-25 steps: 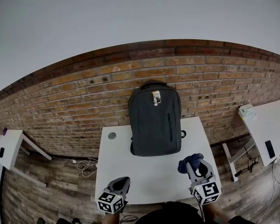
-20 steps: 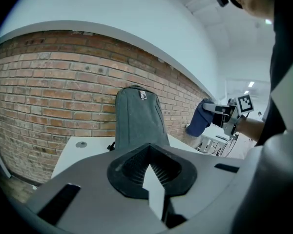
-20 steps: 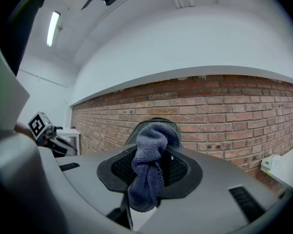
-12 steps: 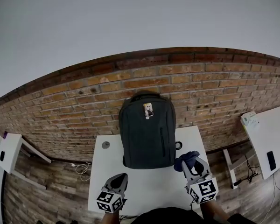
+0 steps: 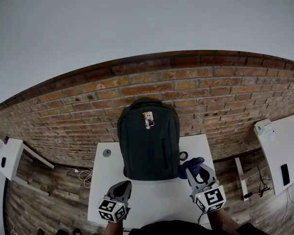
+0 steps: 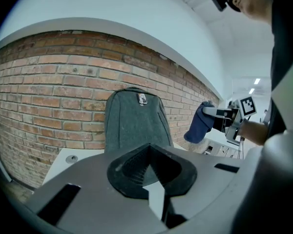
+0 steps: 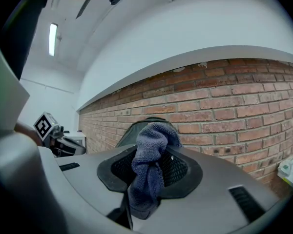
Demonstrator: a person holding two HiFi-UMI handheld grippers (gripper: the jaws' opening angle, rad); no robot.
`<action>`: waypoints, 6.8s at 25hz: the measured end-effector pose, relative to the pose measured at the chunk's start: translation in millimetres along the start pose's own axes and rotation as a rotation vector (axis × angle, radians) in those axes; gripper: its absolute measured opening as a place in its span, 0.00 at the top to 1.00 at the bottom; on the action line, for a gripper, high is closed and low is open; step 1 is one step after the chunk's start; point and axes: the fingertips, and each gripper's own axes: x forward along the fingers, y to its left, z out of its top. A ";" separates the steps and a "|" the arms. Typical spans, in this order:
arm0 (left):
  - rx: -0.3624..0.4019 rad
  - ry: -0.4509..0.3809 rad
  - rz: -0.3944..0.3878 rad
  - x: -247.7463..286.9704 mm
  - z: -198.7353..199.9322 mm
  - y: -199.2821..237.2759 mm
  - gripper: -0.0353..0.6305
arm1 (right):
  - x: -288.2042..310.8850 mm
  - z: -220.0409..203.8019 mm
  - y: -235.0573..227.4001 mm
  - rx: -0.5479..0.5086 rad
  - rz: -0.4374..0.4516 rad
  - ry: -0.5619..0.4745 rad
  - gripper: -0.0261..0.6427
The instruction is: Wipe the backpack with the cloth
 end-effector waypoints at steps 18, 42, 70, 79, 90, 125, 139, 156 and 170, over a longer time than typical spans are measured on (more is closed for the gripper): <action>-0.011 0.059 -0.072 -8.7 -17.6 28.4 0.95 | 54.4 31.0 -6.7 -0.084 -0.055 0.034 0.81; -0.119 0.043 0.007 -42.0 -41.9 96.5 0.95 | 187.4 5.6 -112.1 -0.170 -0.036 0.406 0.81; -0.128 0.080 0.024 -49.8 -53.2 89.4 0.95 | 252.6 65.6 -105.6 -0.053 -0.046 0.236 0.81; -0.145 0.067 0.061 -71.0 -58.0 98.8 0.95 | 271.7 73.5 -83.7 -0.091 -0.076 0.229 0.81; -0.162 0.062 0.087 -96.1 -64.8 114.1 0.95 | 293.7 82.9 -35.2 -0.360 -0.106 0.250 0.81; -0.230 0.050 0.135 -131.3 -86.3 171.8 0.95 | 373.8 23.9 171.3 -0.489 0.143 0.380 0.81; -0.240 0.054 0.144 -132.6 -89.7 176.3 0.95 | 356.5 -29.2 208.8 -0.558 0.247 0.488 0.81; -0.237 0.052 0.139 -130.7 -89.2 170.0 0.95 | 380.2 48.8 145.7 -0.495 0.074 0.365 0.81; -0.230 0.056 0.124 -124.4 -88.3 154.1 0.95 | 362.6 88.3 65.9 -0.383 -0.057 0.285 0.81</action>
